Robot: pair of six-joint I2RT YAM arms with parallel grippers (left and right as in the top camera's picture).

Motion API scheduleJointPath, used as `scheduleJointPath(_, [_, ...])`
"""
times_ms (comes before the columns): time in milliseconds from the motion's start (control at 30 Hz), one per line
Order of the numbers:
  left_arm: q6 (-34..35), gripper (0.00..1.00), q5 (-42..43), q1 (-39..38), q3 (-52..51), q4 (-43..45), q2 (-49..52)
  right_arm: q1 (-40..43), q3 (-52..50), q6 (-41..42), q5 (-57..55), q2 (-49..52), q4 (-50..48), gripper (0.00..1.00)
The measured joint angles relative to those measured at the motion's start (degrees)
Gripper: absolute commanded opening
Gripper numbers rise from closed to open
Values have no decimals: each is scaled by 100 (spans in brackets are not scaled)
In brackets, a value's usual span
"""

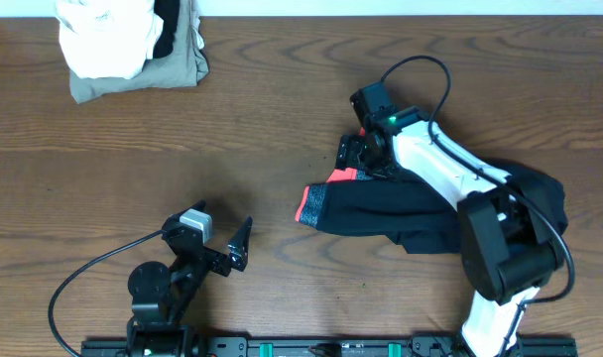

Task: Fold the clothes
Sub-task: 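Lay the leggings flat, waistband left, with the right gripper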

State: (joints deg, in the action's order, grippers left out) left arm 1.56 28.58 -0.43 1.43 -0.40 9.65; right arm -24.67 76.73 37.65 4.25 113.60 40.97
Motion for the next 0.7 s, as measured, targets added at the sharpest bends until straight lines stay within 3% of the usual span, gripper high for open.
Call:
scheduleJointPath(167, [0,98,0,0,0,0,0,0,2,114,-35,219,-66,53])
scheduleJointPath(333, [0,98,0,0,0,0,0,0,0,168,-7,227,-269,5])
scheduleJointPath(400, [2,98,0,0,0,0,0,0,0,166,94,227,-431,1])
scheduleJointPath(700, [13,98,0,0,0,0,0,-63,79,9,1062,229,-1296,1])
